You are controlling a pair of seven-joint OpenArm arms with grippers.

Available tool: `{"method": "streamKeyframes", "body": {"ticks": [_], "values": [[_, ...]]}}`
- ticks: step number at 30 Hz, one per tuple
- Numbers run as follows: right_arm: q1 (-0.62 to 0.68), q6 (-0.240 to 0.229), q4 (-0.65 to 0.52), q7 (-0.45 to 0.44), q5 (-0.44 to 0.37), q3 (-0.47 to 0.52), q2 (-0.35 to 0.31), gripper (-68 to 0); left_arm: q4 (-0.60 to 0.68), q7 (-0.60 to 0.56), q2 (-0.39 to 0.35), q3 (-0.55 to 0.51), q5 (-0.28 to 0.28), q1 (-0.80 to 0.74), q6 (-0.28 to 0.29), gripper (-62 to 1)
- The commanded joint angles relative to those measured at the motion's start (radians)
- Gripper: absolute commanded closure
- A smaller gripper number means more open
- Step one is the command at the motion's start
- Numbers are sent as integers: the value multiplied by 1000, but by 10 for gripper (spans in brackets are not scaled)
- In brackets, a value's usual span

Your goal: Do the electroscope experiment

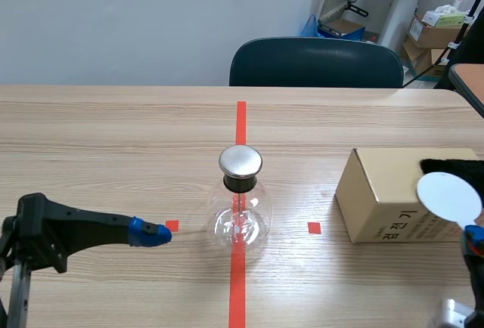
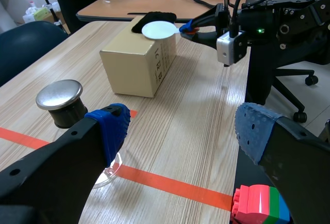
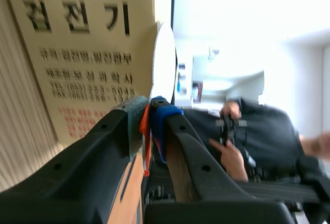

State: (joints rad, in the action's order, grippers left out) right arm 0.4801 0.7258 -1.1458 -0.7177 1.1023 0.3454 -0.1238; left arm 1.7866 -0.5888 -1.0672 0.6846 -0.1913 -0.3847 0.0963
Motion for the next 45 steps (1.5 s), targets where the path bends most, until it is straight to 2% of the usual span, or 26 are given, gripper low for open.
{"method": "streamKeyframes", "body": {"ticks": [1, 3, 5, 9, 11, 16, 18, 20, 22, 24, 26, 27, 35, 40, 42, 45], "values": [[2, 57, -14, 109, -18, 10, -14, -10, 14, -21, 3, -3, -6, 0, -6, -446], [2, 57, -14, 194, -18, 10, -15, -10, 14, -21, 3, -3, -6, 0, -6, -446], [2, 57, -14, 190, -14, 10, -15, -10, 14, -21, 3, -3, -6, 0, -6, -446], [2, 57, -14, 4, -10, 9, -15, -10, 14, -21, 3, -3, -6, 0, -9, -446], [2, 57, -14, -21, -10, 9, -15, -10, 14, -21, 3, -3, -6, 3, -14, -445], [2, 57, -14, 109, -17, 19, -15, -10, 14, -21, 6, -3, -6, 6, -35, -445], [2, 57, -14, 113, -17, 21, -15, -10, 14, -20, 10, -3, -7, 6, -54, -430], [2, 57, -14, 75, -16, 21, -15, -10, 14, -18, 16, -3, -6, 6, -61, -341], [2, 57, -14, 37, -14, 21, -14, -10, 14, -8, 23, -3, -6, 6, -61, -218], [2, 57, -14, 35, -13, 21, -14, -10, 14, -5, 25, -2, -6, 6, -61, -108], [2, 57, -14, 44, -13, 21, -14, -10, 14, -5, 25, -2, -6, 6, -61, -44], [2, 57, -14, 50, -13, 21, -14, -10, 14, -5, 25, -2, -5, 6, -61, -35], [-3, 57, -22, 50, -6, 21, -14, -11, 14, 19, 39, 0, -6, 34, -56, -36], [2, 53, -100, 65, -17, 21, -14, -11, 12, 109, 85, 2, -3, 54, -56, -36], [8, 35, -142, 80, -22, 20, -14, -10, 12, 151, 102, 2, -3, 70, -57, -36], [19, -21, -211, 133, -26, 7, -15, -10, 2, 198, 121, 7, -3, 99, -57, -36]]}}
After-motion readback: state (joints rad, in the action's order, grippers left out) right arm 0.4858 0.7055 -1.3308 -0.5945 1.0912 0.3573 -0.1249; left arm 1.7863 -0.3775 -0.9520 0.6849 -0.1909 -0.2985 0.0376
